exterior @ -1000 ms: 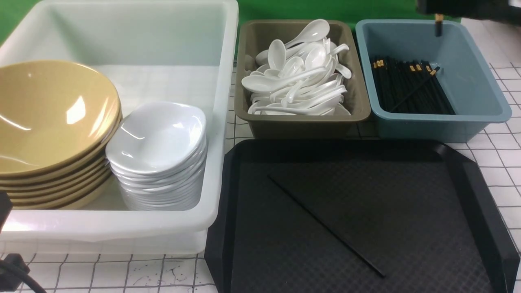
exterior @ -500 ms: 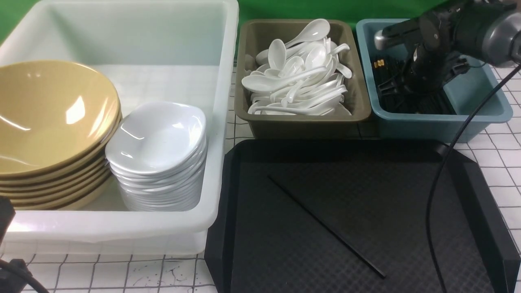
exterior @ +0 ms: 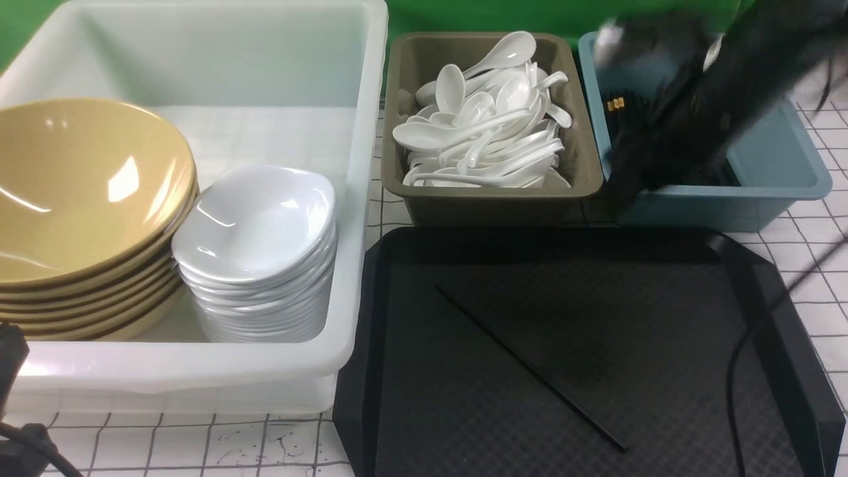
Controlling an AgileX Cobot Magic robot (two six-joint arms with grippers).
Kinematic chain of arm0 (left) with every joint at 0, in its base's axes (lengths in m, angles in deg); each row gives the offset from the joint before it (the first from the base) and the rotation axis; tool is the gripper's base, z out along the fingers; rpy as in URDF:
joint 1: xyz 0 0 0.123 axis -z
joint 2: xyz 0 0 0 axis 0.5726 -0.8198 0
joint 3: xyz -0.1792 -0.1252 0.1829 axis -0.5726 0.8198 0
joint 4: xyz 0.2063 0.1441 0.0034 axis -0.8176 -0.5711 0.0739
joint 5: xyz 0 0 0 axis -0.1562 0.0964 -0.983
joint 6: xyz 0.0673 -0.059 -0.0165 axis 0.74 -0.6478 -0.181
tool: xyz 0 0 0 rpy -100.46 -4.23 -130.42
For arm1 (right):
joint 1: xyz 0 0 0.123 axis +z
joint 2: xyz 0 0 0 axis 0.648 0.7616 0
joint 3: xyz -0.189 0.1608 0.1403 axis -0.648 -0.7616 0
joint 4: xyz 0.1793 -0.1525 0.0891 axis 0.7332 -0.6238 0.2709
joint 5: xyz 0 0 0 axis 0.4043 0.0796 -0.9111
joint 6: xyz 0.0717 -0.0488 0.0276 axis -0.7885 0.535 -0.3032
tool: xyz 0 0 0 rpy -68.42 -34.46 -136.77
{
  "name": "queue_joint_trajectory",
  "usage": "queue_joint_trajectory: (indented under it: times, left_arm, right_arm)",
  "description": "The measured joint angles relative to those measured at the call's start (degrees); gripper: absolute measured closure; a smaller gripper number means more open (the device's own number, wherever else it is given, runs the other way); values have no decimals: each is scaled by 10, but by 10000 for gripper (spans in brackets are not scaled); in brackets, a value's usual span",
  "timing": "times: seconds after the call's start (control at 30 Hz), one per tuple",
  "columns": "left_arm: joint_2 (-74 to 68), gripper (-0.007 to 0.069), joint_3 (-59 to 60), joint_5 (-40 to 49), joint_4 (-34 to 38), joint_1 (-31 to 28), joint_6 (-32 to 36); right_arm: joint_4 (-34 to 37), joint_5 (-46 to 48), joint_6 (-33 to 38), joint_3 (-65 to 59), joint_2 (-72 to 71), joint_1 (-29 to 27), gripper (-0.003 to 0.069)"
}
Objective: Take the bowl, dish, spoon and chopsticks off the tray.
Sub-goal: Use the right arm to grab a chopstick
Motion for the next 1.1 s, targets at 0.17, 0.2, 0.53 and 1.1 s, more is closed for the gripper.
queue_joint_trajectory:
  times: [0.17,0.2,0.53,1.1]
  left_arm:
    - [0,636,0,0,2,0,0]
    - [0,636,0,0,2,0,0]
    - [0,636,0,-1,2,0,0]
    - [0,636,0,-17,2,0,0]
  right_arm:
    - [-76,-114,-46,-206,-39,131,283]
    - [-104,-131,-70,-219,-39,146,283]
    - [-149,-171,-114,-236,6,187,307]
    - [-209,-184,-77,-154,-168,146,589]
